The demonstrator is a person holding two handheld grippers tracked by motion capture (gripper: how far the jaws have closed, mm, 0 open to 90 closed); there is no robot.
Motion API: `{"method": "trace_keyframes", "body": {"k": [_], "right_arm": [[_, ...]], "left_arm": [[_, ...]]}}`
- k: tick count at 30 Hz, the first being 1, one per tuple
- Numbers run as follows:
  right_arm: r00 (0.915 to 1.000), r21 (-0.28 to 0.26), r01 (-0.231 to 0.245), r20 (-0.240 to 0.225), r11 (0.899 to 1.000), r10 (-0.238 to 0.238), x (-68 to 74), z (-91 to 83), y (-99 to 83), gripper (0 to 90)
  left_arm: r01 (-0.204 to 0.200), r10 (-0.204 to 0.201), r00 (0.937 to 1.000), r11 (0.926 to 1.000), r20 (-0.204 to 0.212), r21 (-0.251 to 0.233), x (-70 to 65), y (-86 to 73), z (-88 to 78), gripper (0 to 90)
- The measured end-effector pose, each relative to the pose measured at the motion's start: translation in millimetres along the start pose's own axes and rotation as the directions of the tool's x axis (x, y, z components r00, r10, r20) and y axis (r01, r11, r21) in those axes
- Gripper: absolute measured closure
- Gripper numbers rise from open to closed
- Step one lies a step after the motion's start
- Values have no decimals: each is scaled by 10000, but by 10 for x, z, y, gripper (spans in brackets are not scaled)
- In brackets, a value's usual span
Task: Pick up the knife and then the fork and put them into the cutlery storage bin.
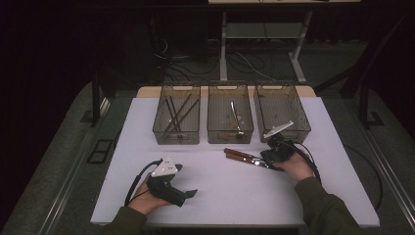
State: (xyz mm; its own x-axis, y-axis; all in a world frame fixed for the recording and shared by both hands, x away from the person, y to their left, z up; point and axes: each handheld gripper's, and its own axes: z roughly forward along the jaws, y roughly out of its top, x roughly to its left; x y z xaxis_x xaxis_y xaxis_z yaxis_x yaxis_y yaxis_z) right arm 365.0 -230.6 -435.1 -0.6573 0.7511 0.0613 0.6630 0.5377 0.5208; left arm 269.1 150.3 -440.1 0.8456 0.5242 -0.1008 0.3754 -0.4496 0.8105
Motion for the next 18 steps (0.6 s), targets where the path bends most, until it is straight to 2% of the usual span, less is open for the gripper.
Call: {"method": "trace_keyframes", "body": {"k": [18], "right_arm": [[9972, 522, 732, -180, 9959, -724, 133, -69, -64, 895]], "left_arm": [[-14, 14, 10000, 10000, 5, 8, -1, 2, -1, 0]]}}
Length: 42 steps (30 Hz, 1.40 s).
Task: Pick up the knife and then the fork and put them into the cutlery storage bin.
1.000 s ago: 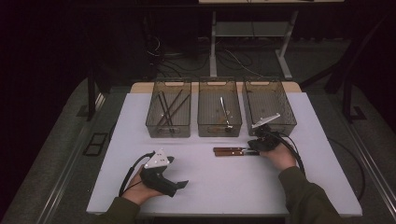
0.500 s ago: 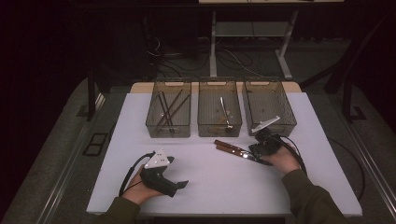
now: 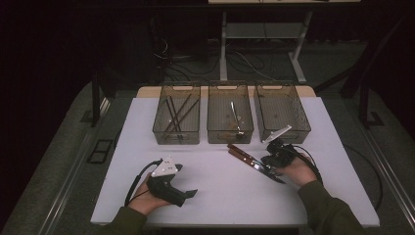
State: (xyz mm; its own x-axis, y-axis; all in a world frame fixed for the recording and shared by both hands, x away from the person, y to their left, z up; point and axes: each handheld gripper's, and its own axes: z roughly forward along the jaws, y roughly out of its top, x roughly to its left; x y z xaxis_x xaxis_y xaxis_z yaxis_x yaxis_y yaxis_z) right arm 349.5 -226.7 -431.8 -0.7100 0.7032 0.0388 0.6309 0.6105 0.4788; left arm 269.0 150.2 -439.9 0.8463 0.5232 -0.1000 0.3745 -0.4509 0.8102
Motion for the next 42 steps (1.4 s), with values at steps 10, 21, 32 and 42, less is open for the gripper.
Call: {"method": "trace_keyframes", "body": {"k": [10, 21, 32, 42], "right_arm": [[9998, 89, -36, -208, 10000, 37, 16, -9, -1, 876], [9970, -1037, -384, -707, 9939, 312, -24, -208, 2, 616], [9952, -1575, -219, -973, 9873, 66, 110, -210, 83, 577], [9939, -1128, 253, -1038, 9933, -371, 201, -62, 123, 693]], "left_arm": [[9, -9, 10000, 10000, -3, -32, -7, 1, -1, 0], [-6, 6, 10000, 10000, 5, -55, -12, 4, -2, 0], [5, -5, 10000, 10000, 9, -62, -15, 4, 1, 0], [1, 0, 10000, 10000, 6, -57, -15, 5, 2, 0]]}}
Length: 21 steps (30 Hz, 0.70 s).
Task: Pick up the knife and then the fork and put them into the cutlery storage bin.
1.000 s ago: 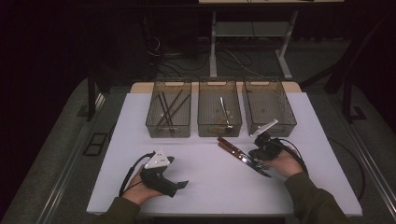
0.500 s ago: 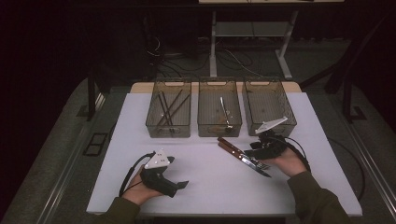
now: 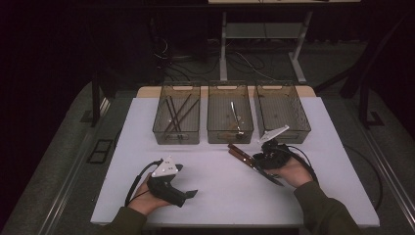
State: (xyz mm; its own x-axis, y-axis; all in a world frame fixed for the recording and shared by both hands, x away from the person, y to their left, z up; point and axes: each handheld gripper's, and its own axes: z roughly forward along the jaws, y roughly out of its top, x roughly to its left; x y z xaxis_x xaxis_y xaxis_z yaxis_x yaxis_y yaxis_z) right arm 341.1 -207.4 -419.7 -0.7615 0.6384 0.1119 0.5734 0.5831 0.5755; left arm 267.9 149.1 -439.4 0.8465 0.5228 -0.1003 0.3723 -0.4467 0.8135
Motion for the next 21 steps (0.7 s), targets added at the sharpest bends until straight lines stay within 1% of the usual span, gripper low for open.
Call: {"method": "trace_keyframes", "body": {"k": [3, 6, 15, 18, 21], "right_arm": [[10000, 44, 79, 56, 10000, -79, 4, 27, 0, 707], [9999, 142, 150, 19, 9998, -150, 8, 48, -1, 722], [9993, 384, 358, 30, 9986, -360, 20, 100, -7, 734], [9988, 511, 477, 93, 9976, -482, 33, 127, -8, 736], [9980, 609, 591, 182, 9964, -603, 53, 150, -4, 741]], "left_arm": [[-3, 3, 10000, 10000, 10, 7, 0, 0, 1, 0], [-2, 2, 10000, 10000, 10, 1, 0, 0, 1, 0], [6, -6, 10000, 10000, 16, -3, 4, -3, 2, 0], [-49, 49, 10000, 10000, -2, 31, 14, -6, -3, 0], [-17, 17, 10000, 10000, -54, -75, 18, -7, -11, 0]]}}
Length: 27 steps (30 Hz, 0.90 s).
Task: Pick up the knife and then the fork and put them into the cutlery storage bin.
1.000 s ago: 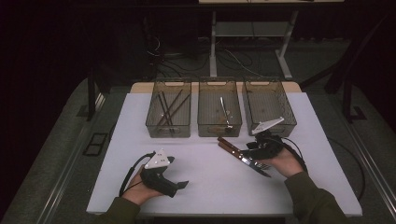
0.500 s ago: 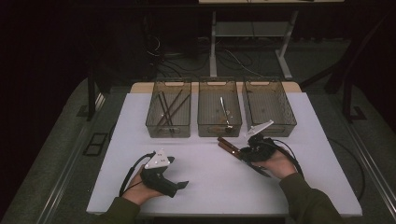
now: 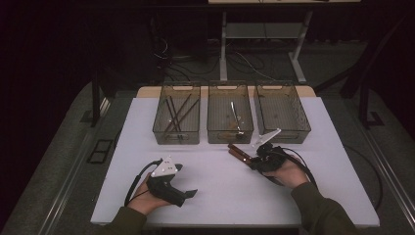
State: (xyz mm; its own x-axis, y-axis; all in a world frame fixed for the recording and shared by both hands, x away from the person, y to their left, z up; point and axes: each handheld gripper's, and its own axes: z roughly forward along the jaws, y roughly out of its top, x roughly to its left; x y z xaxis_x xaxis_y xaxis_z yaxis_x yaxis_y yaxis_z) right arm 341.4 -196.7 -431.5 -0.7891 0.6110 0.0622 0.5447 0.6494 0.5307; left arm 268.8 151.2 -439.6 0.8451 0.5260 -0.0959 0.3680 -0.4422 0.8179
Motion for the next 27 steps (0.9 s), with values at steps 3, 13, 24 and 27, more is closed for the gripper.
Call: {"method": "trace_keyframes", "body": {"k": [3, 13, 24, 27], "right_arm": [[10000, 62, 93, 31, 9999, -93, 13, 13, 7, 748], [9998, 726, 218, 13, 9971, -219, 15, 46, 93, 751], [9971, 3199, 749, -152, 9445, -739, 11, 149, 436, 747], [9970, 3924, 749, -108, 9167, -768, 12, 192, 529, 748]], "left_arm": [[-63, 63, 10000, 10000, -36, 47, 9, -6, -6, 0], [-91, 91, 9999, 9999, -62, 74, 8, -10, -3, 0], [-250, 249, 9997, 9996, 59, 104, 1, -5, 1, 0], [-268, 267, 9996, 9996, 70, 89, 2, -4, 0, 0]]}}
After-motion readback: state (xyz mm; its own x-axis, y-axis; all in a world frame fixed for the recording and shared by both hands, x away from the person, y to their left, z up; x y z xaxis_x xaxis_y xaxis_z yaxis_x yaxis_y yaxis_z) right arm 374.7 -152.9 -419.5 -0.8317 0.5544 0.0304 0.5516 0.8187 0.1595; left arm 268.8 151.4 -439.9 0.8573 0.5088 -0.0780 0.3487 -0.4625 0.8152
